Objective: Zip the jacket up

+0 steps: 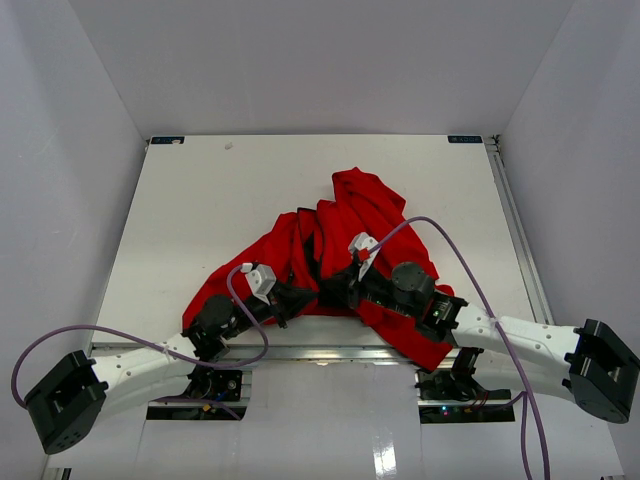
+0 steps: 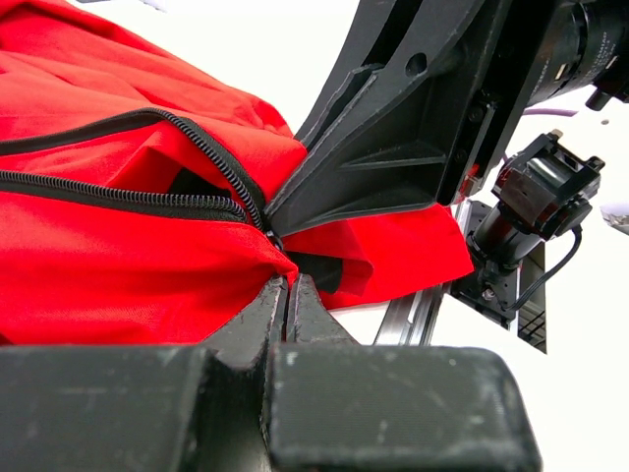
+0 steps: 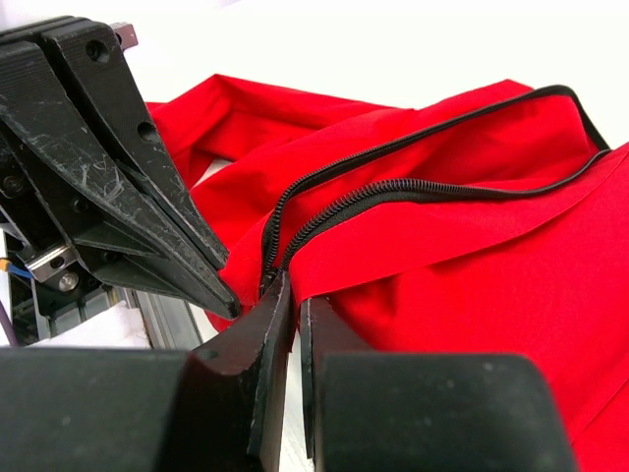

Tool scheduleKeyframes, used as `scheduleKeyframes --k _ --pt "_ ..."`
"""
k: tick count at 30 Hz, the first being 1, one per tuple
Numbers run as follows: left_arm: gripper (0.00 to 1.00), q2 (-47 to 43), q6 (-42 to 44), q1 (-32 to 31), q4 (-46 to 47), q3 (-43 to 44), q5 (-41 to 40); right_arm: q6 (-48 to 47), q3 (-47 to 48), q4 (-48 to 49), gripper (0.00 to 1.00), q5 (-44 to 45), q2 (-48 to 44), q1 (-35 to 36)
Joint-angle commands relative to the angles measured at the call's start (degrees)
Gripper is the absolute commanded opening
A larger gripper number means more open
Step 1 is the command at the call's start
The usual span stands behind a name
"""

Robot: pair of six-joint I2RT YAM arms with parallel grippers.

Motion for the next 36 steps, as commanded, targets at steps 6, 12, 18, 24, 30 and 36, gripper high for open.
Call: scheduleKeyframes --k 6,12,18,24,30,36 --pt "0.00 1.83 -1.94 0.47 2.50 0.32 14.05 -1.89 5.43 6.24 0.08 1.91 -2.27 -1.83" --pt "0.00 2.17 -2.28 1.15 2.86 0.55 16.55 -1.73 7.22 6.15 0.08 1.12 -1.51 -2.76" --pt "0.00 3.05 -2.89 1.61 3.98 0.50 19.01 -1.45 8.49 6.15 0.08 -0.71 -1.14 -3.49" --pt "0.00 3.47 -3.65 2.17 3.76 0.88 17.43 -0.26 6.55 6.56 0.08 -2.87 -0.96 -3.53" --pt "0.23 0.67 -5.41 2.62 0.38 1.37 9.99 1.37 1.97 8.75 0.08 -4.64 -1.98 -3.53" --pt "0.43 -3.05 -7.09 2.66 -1.32 1.12 3.74 2.69 -0.83 10.57 0.08 -5.83 -2.29 -3.57"
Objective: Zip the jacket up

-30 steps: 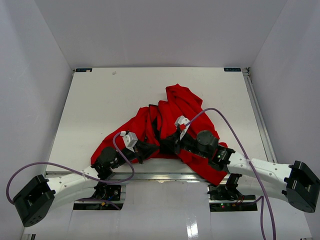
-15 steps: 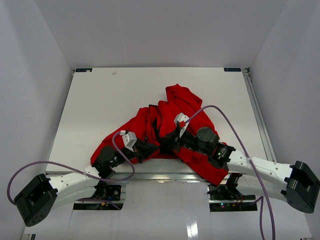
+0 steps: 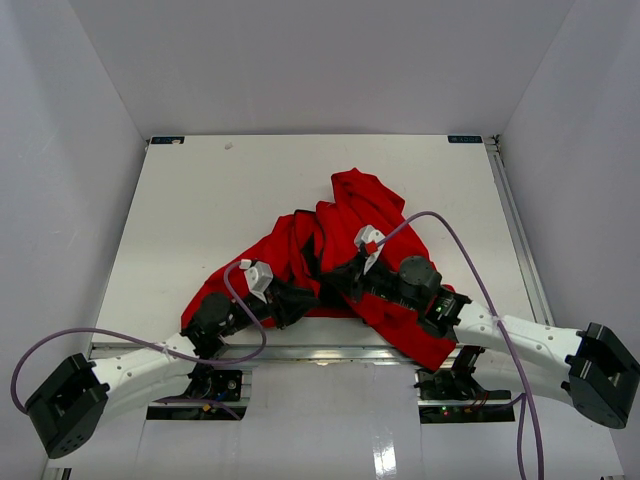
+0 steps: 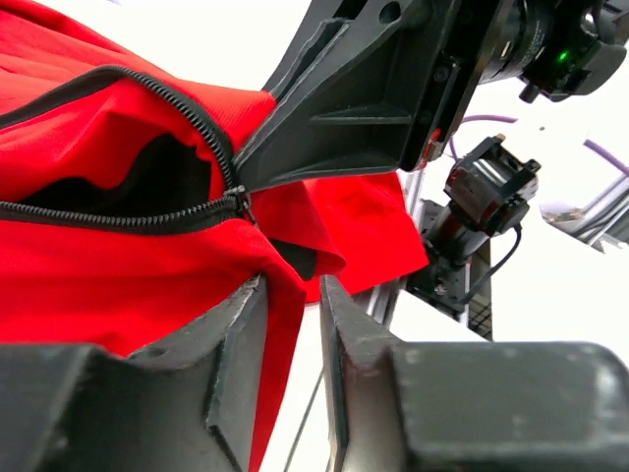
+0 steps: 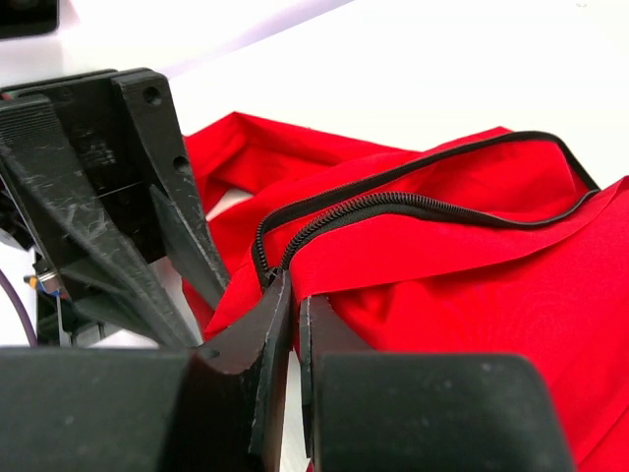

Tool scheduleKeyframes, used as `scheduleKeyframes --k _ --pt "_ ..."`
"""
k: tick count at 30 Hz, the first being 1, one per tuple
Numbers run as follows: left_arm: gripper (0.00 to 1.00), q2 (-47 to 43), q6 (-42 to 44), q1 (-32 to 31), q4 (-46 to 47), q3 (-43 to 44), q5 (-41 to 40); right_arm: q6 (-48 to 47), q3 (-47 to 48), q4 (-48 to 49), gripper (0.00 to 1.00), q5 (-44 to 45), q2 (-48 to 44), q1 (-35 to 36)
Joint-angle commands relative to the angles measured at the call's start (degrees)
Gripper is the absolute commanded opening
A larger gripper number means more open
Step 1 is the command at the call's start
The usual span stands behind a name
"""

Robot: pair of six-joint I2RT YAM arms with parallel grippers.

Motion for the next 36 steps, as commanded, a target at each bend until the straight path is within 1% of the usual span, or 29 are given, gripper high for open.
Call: scheduleKeyframes --k 1,3,5,9,17,22,24,26,30,32,34,36 --pt "0.45 -3.14 -2.44 -0.31 -2.68 0.96 -3.52 1.49 -1.88 8.10 0.08 -0.04 -1.67 -0.37" --pt "0.49 -4.22 -3.06 -0.35 -2.59 0.92 -5.42 2.17 -2.66 8.70 0.08 -0.55 -1.76 -0.37" --pt "0.50 -4.76 -3.43 -0.31 -2.94 1.08 -6.62 2.74 -3.27 9.40 0.08 -1.04 -1.69 -0.37" --pt "0.52 -3.36 -3.68 -0.31 -3.36 2.25 -6.65 3.45 -4.37 10.40 0.08 -1.17 -1.45 -0.30" --pt "0.53 0.80 -3.45 -0.31 -1.19 2.79 -6.90 4.18 -5.11 11.22 0.08 -2.12 -1.34 -0.28" --pt "0.49 0.70 -2.70 -0.31 1.63 1.74 -6.68 4.66 -5.94 11.71 0.08 -3.12 -1.49 -0.19" --pt "0.46 0.45 -2.44 -0.31 1.83 1.39 -6.25 4.75 -6.21 11.80 0.08 -3.30 -1.42 -0.11" --pt "0.37 0.28 -2.02 -0.31 2.67 1.06 -5.74 4.83 -6.71 11.89 0.08 -3.38 -1.67 -0.02" --pt "0.09 0.45 -1.14 -0.31 2.95 1.05 -3.90 5.10 -6.98 12.15 0.08 -3.82 -1.58 0.07" --pt "0.03 0.62 -0.63 -0.31 2.61 1.22 -2.37 5.18 -6.82 12.15 0.08 -3.74 -1.58 0.15" --pt "0.00 0.55 -0.20 -0.31 1.86 1.39 -0.76 5.35 -6.65 11.91 0.08 -3.41 -1.58 0.07" --pt "0.00 0.37 0.38 -0.35 0.86 1.62 0.26 5.53 -5.92 11.43 0.08 -2.73 -1.76 0.07"
